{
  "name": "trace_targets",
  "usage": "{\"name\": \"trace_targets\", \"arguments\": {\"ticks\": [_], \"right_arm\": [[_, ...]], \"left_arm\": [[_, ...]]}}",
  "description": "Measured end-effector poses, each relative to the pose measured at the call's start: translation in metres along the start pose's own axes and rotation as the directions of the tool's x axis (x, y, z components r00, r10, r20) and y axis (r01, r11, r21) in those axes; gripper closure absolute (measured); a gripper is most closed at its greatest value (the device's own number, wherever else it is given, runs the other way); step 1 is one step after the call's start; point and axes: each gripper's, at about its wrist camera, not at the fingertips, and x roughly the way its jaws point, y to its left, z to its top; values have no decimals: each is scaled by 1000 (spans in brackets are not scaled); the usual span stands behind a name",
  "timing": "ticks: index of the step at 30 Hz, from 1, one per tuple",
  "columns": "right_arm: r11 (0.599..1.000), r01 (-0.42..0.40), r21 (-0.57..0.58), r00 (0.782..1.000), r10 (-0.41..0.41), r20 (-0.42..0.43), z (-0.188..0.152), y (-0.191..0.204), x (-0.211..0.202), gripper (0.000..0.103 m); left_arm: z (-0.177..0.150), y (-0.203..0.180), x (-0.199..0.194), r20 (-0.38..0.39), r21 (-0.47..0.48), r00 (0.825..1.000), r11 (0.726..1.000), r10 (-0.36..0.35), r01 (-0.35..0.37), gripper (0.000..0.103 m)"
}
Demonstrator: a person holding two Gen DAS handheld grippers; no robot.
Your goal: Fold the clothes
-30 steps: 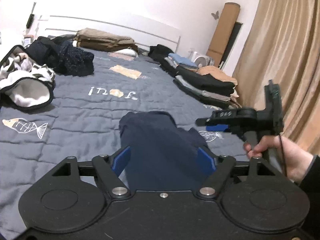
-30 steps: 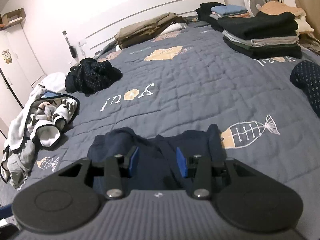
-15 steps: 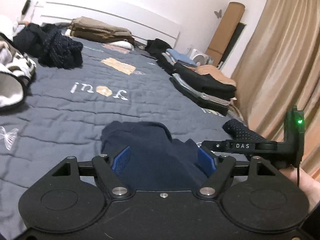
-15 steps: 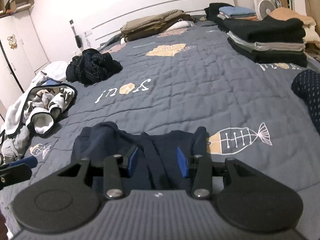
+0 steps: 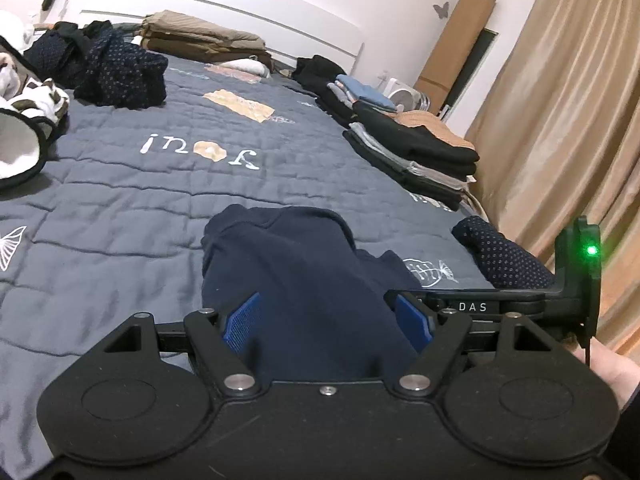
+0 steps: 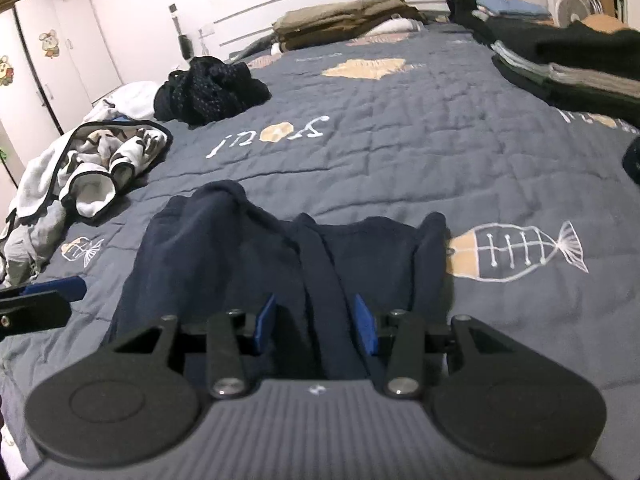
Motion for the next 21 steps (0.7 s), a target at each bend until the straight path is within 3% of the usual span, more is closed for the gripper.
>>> {"name": "trace_targets", "arguments": {"ticks": [4, 9, 11, 13, 16, 21], "right_arm": [[999, -31, -19, 1000, 31, -1, 0, 8, 2, 57], [1000, 1, -24, 999, -2, -34, -5, 11, 18, 55], [999, -6, -43, 1000, 5, -23, -6, 16, 15, 66], [998, -13, -65, 1000, 12, -20, -6, 22, 13, 86], [996, -6, -91, 1000, 7, 7, -4, 26, 6, 93], [991, -30, -133, 996, 40, 78, 2, 37, -15, 96]], "left_arm": [[-1, -1, -1, 0, 2, 1000, 1000, -1, 1, 30], [-1, -3, -3, 1, 12, 1000, 1000, 0, 0, 30], [-1, -2, -4, 4, 13, 1000, 1000, 3, -3, 30], [0, -2, -5, 9, 7, 1000, 1000, 6, -6, 30], [3, 1, -5, 15, -6, 1000, 1000, 13, -13, 30], [6, 5, -5, 21, -21, 999, 999, 27, -27, 29]]}}
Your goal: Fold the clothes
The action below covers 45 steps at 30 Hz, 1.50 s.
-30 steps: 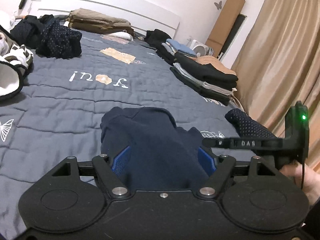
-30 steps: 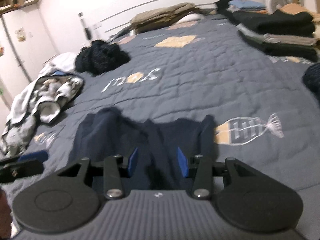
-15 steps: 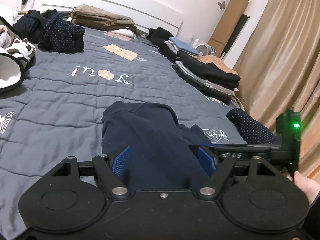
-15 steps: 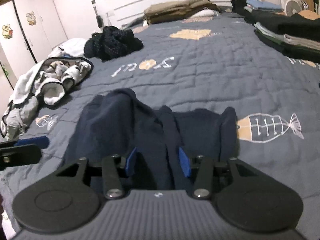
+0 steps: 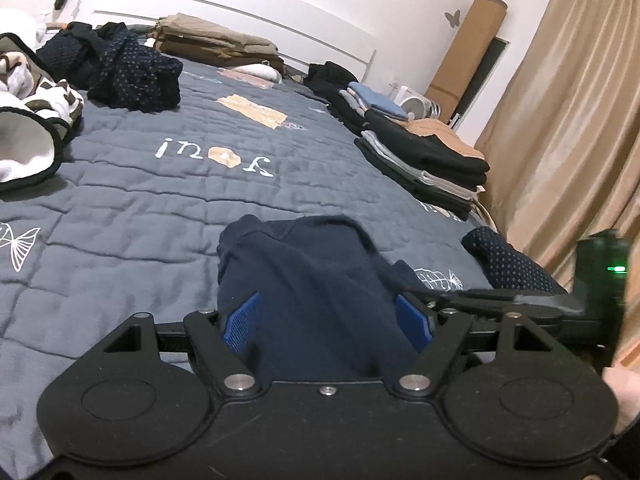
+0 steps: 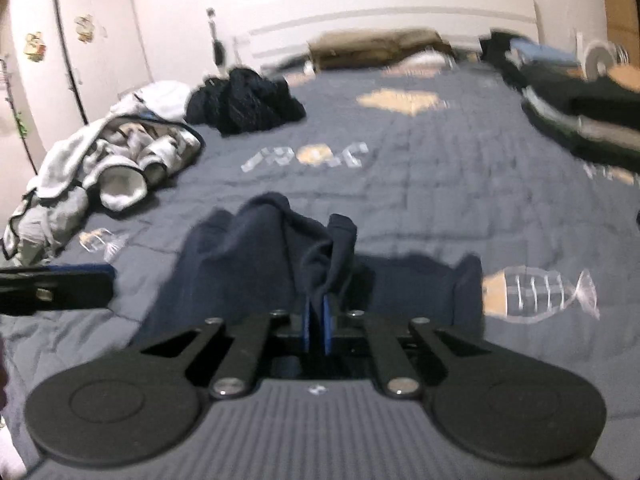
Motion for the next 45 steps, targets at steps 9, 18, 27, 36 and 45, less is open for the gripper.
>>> {"name": "trace_targets", "arguments": {"ticks": [9, 18, 27, 36, 45], "right_arm": [[967, -115, -227, 990, 129, 49, -5, 57, -28, 96], [903, -262, -341, 964, 231, -132, -21, 92, -17, 93], [964, -255, -80, 967, 256, -2, 9, 33, -40, 88], [979, -199, -54, 980, 199, -7, 4, 34, -7, 61], [959, -267, -94, 963, 261, -64, -8, 46, 0, 62]], "left_arm": [[5, 8, -2, -12, -90, 996, 992, -88, 87, 30], [-1, 22, 13, -97, -151, 995, 989, -7, -8, 75], [10, 32, 0, -74, -213, 997, 977, -19, 3, 57], [7, 37, 7, -69, -211, 997, 977, 24, -38, 52], [11, 33, 17, -38, -251, 998, 967, -43, 32, 42]]}}
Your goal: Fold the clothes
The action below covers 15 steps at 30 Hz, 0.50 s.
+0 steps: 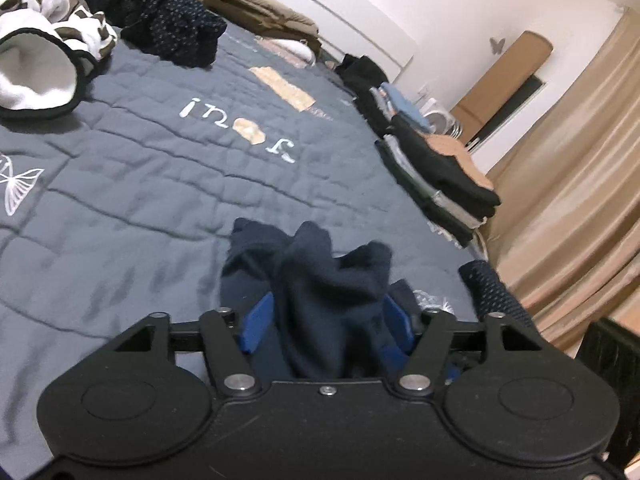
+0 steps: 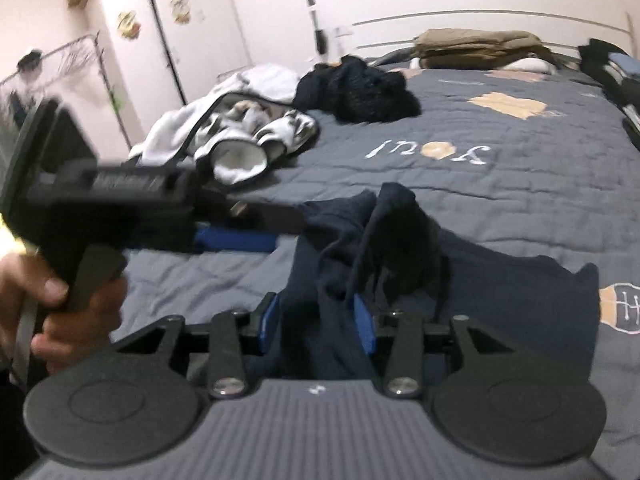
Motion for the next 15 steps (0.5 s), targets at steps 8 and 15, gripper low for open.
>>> {"name": "trace_targets", "arguments": {"ticks": [8, 15], "right_arm": [[999, 21, 24, 999, -20, -45, 5, -3, -1, 61], [975, 92, 204, 990, -112, 86, 22, -43, -16, 61]], "left_arm": [[-10, 10, 23, -51, -17, 998, 999, 49, -49, 80], [-13, 11, 16, -72, 16, 995, 997, 74, -73, 82]]}}
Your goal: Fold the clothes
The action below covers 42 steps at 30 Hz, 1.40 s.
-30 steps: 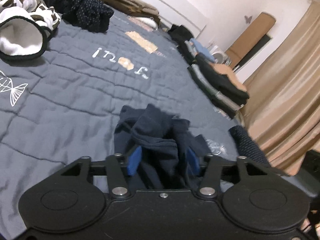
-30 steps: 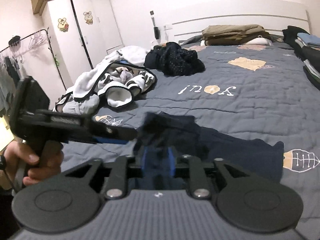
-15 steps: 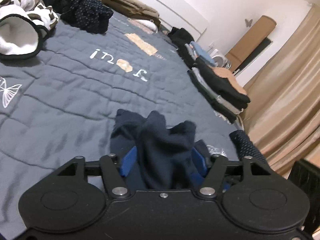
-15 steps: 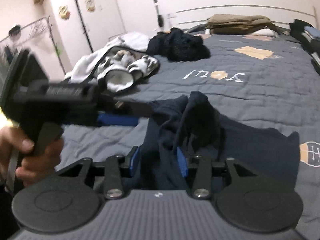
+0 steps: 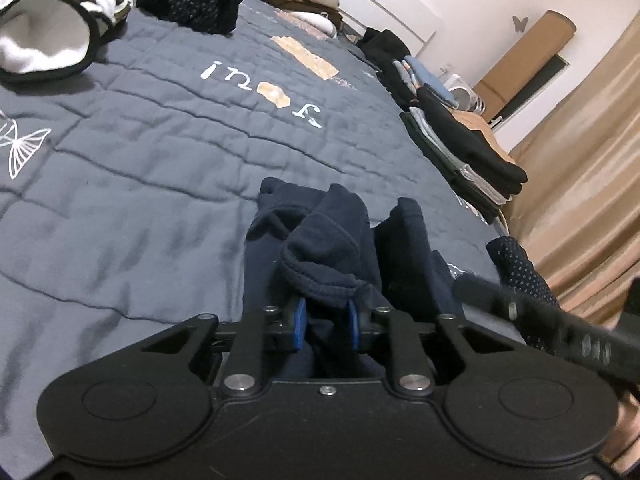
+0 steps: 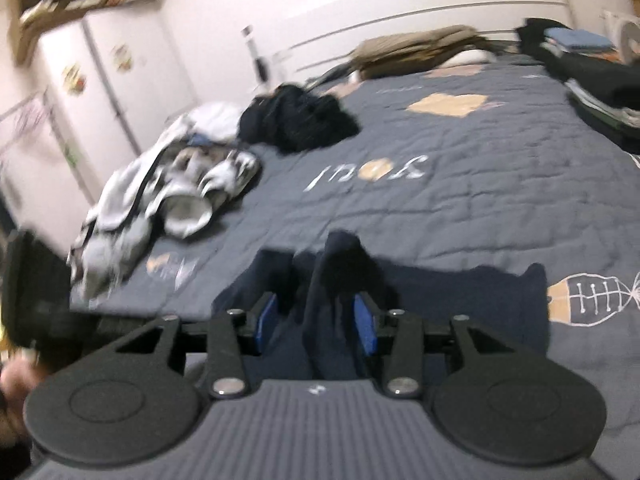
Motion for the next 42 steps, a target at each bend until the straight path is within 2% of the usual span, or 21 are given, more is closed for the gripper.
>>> {"name": "trace_targets", "arguments": {"ticks": [3, 7, 8, 9, 10, 13, 16, 18, 19, 20, 24, 27, 29, 30, 31, 36, 39, 41, 42], "right_arm": [[999, 34, 9, 999, -34, 5, 4, -5, 14, 60], [987, 122, 101, 991, -116, -64, -5, -33, 37, 60], [981, 125, 148, 990, -113, -85, -8, -41, 39, 62], [971, 124, 202, 989, -105, -105, -11, -49, 41, 73], [965, 108, 239, 990, -84, -109, -12, -54, 42, 97], [955, 132, 267, 991, -129, -26, -6, -55, 28, 98], [946, 224, 235, 961, -254, 108, 1, -56, 4, 98], [932, 287, 220, 923, -331, 198, 6, -57, -12, 99], [917, 335, 215, 898, -380, 221, 5, -59, -14, 100], [902, 372, 218, 882, -417, 218, 4, -64, -14, 100], [901, 350, 256, 917, -386, 103, 1, -81, -4, 97], [917, 339, 212, 927, -364, 89, 2, -80, -1, 92], [922, 340, 184, 931, -357, 71, 2, -81, 2, 80], [922, 345, 174, 932, -359, 57, 1, -82, 6, 69], [925, 345, 162, 933, -356, 47, 1, -83, 10, 64], [947, 305, 99, 952, -303, -32, 6, -82, 39, 64], [940, 336, 62, 940, -330, -90, 1, -83, 54, 64], [933, 353, 73, 933, -345, -101, -3, -86, 57, 67], [930, 355, 95, 933, -347, -95, -5, -88, 55, 77]], "left_arm": [[-1, 0, 0, -3, 7, 1000, 1000, 7, -7, 82], [-1, 2, 0, -7, 2, 1000, 1000, 1, -1, 82], [-1, 2, 0, -7, 3, 1000, 1000, 1, -1, 82], [-1, 2, 0, -7, 5, 1000, 1000, 2, -2, 82], [-1, 2, 0, -7, 6, 1000, 1000, 3, -3, 82], [-1, 2, -1, -6, 2, 1000, 1000, 1, -1, 82], [-1, 2, -2, 2, -2, 1000, 1000, 1, -1, 82], [0, 1, -2, 3, 0, 1000, 1000, -1, 1, 82], [-1, 1, -1, 0, 0, 1000, 1000, -3, 3, 82], [-1, 0, -1, 0, 1, 1000, 1000, -3, 3, 82], [-1, 0, -1, 1, 12, 1000, 1000, 0, 0, 82], [-1, 1, -1, -1, 8, 1000, 1000, -4, 4, 82], [-1, 1, -2, -1, 10, 1000, 1000, -3, 3, 82], [-1, 1, -2, -1, 8, 1000, 1000, -4, 4, 82], [-1, 1, -2, -2, 6, 1000, 1000, -4, 4, 82], [-1, 1, -2, -1, 10, 1000, 1000, -4, 4, 82], [0, 1, -1, -4, 6, 1000, 1000, -6, 6, 82], [0, 2, 0, -6, 6, 1000, 1000, -7, 7, 82], [0, 2, 0, -6, 5, 1000, 1000, -8, 8, 81]]}}
